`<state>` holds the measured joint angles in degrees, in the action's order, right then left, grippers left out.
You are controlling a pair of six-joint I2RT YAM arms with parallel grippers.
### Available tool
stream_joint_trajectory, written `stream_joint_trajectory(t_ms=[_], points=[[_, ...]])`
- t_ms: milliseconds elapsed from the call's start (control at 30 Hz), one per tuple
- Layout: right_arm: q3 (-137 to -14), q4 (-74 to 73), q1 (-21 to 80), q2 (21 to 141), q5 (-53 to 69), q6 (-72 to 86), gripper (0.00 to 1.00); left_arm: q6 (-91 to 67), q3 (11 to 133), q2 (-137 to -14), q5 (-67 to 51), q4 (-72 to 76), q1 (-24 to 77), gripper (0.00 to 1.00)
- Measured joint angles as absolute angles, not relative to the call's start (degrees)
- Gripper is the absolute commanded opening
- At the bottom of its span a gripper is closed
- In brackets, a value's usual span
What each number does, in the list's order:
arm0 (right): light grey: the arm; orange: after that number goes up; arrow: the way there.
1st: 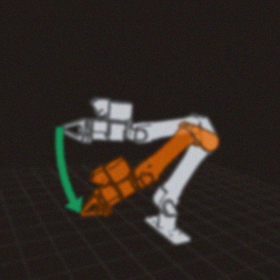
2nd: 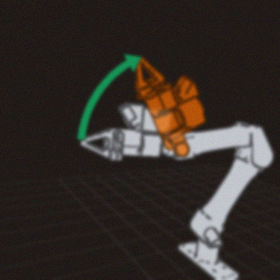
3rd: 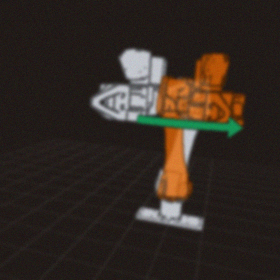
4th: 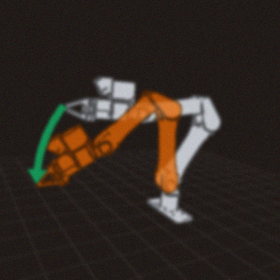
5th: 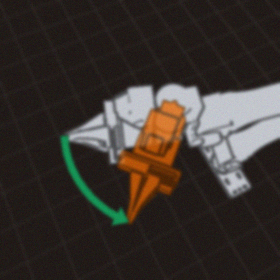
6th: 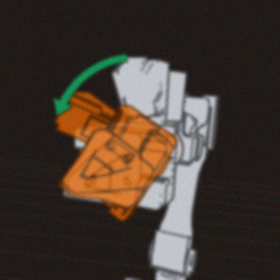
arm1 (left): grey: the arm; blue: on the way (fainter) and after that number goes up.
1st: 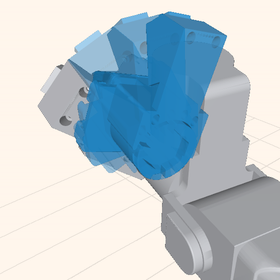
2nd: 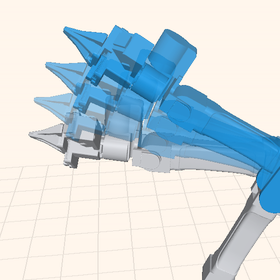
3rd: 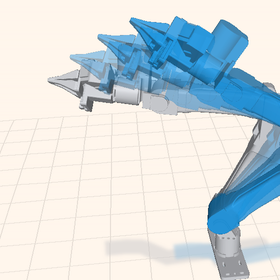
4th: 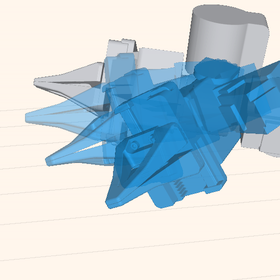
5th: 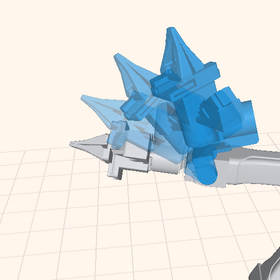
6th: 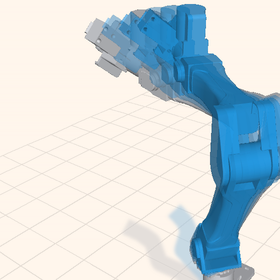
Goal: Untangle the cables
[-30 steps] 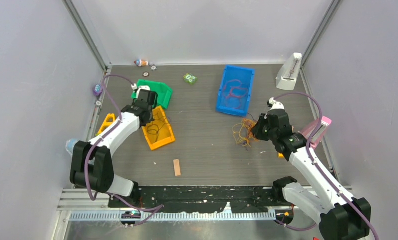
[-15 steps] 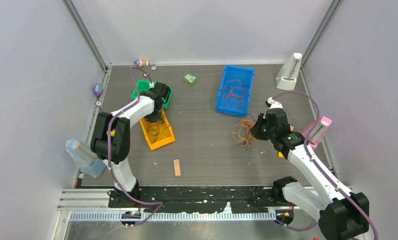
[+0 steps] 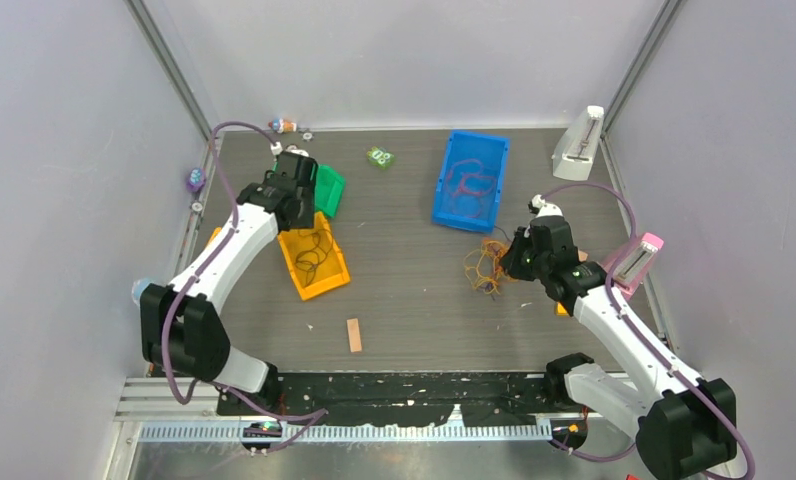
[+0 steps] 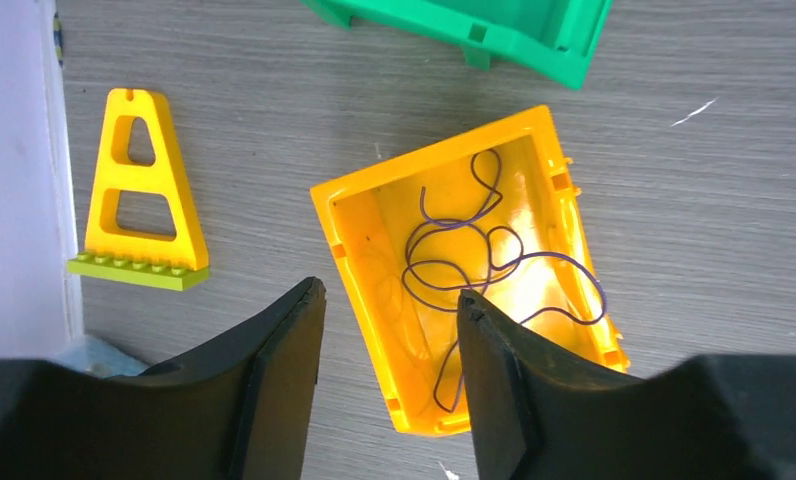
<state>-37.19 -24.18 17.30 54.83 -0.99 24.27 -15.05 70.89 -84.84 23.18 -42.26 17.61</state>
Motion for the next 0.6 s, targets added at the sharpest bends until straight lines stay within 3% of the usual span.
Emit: stream_joint_trajectory(t_ms=[167,333,533,600], points=[[-37.19,-24.03,17.30,55.35,0.36,24.12,0.05,-15.97,70.85,-82.78,17.67,-42.13,17.37,0.67],[-37.28,-22.92,18.06,56.69,5.61,23.33,0.05,-17.39,64.49,-78.48,6.92,-38.09,18.74,0.89],[-40.97,-21.26,26.74,62.08,14.68,21.98,0.06,-17.98,53.67,-68.53,-0.84,-29.69,25.06,0.89],[-41.39,-19.31,29.30,61.28,18.22,22.17,0.20,-17.96,50.46,-64.88,-2.76,-27.38,26.50,0.90]])
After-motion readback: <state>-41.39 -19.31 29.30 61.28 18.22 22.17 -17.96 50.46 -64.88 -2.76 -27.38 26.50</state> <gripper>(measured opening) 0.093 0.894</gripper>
